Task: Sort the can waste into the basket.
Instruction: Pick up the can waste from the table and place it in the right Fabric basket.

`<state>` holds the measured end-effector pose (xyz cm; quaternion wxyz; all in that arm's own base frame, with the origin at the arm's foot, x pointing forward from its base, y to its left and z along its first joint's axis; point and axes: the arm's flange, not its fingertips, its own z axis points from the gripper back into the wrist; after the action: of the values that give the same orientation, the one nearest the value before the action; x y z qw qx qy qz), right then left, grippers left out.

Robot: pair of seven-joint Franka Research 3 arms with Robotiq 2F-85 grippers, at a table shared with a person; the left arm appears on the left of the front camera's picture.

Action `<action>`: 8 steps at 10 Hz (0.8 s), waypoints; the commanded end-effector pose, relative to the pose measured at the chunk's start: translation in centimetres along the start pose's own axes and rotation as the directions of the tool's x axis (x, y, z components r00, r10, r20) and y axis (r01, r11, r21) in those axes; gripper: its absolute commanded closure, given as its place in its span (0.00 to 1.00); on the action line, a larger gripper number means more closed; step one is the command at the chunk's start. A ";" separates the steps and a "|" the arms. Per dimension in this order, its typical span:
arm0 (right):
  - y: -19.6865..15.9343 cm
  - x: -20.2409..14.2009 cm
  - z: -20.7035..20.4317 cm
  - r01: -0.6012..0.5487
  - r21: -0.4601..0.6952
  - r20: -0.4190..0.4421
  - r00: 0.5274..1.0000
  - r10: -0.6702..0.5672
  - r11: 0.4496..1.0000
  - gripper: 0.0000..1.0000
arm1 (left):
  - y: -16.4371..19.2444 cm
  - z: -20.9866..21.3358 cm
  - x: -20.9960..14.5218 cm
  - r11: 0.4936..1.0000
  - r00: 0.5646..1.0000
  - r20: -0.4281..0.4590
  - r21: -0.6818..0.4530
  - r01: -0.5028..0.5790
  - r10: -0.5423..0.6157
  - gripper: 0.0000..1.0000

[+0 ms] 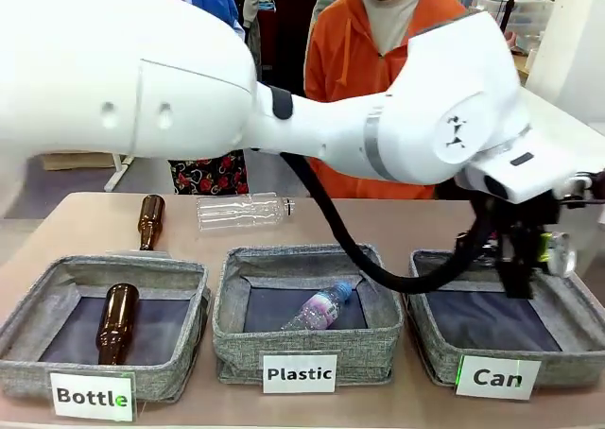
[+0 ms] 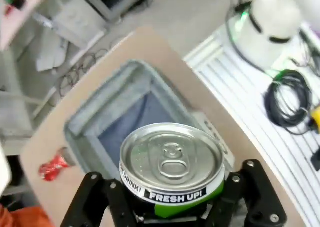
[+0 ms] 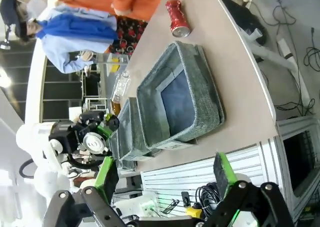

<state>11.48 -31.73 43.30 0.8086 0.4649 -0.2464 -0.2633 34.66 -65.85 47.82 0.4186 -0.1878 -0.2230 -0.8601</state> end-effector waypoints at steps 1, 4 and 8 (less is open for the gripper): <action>0.8 0.1 -0.2 -0.024 -0.013 -0.016 1.000 0.024 1.000 0.00 | 2.5 0.3 -1.4 0.997 1.000 -0.010 0.073 -0.024 0.025 0.99; 0.8 0.1 -0.2 -0.024 -0.013 -0.016 1.000 0.024 1.000 0.00 | 3.8 0.0 -3.0 0.996 0.998 -0.010 0.062 -0.063 0.063 0.99; 0.8 0.1 -0.2 -0.024 -0.013 -0.016 1.000 0.024 1.000 0.00 | 3.9 -0.2 -3.9 0.996 0.997 -0.027 0.053 -0.077 0.079 0.42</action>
<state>12.50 -31.20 43.73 0.8175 0.4603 -0.2378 -0.2515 39.56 -65.17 45.90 0.4505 -0.1818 -0.2375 -0.8412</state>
